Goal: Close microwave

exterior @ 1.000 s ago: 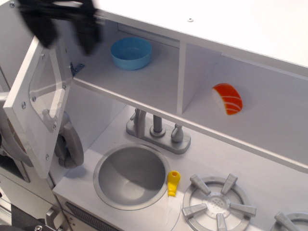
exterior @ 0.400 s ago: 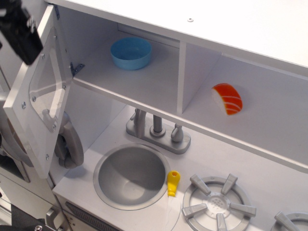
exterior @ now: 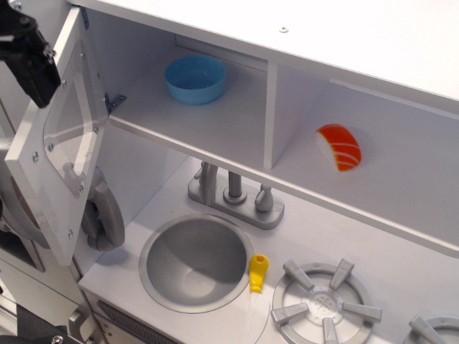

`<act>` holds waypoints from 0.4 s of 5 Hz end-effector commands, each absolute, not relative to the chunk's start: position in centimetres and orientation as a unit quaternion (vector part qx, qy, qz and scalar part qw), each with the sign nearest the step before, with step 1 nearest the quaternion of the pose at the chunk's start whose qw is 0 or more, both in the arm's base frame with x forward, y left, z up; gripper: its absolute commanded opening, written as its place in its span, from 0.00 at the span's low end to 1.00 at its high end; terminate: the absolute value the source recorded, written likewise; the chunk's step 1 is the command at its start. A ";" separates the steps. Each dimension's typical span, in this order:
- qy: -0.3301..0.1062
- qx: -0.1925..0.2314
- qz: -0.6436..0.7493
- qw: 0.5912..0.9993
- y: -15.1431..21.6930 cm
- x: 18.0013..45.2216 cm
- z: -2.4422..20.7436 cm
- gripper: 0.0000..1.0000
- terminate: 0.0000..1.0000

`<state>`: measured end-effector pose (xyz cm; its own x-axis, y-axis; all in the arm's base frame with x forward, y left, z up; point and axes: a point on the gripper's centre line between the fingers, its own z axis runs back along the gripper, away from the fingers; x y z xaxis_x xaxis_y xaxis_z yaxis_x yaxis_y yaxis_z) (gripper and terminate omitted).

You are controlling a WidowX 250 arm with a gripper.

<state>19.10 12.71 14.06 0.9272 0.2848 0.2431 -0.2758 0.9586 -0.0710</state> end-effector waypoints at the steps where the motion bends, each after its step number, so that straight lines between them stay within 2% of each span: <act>1: -0.145 -0.004 0.155 0.977 11.8 21.9 12.8 1.00 0.00; 2: -0.161 -0.017 0.150 0.975 9.9 22.9 12.6 1.00 0.00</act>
<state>22.80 9.53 11.83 0.9113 0.3042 0.2774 -0.2897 0.9526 -0.0930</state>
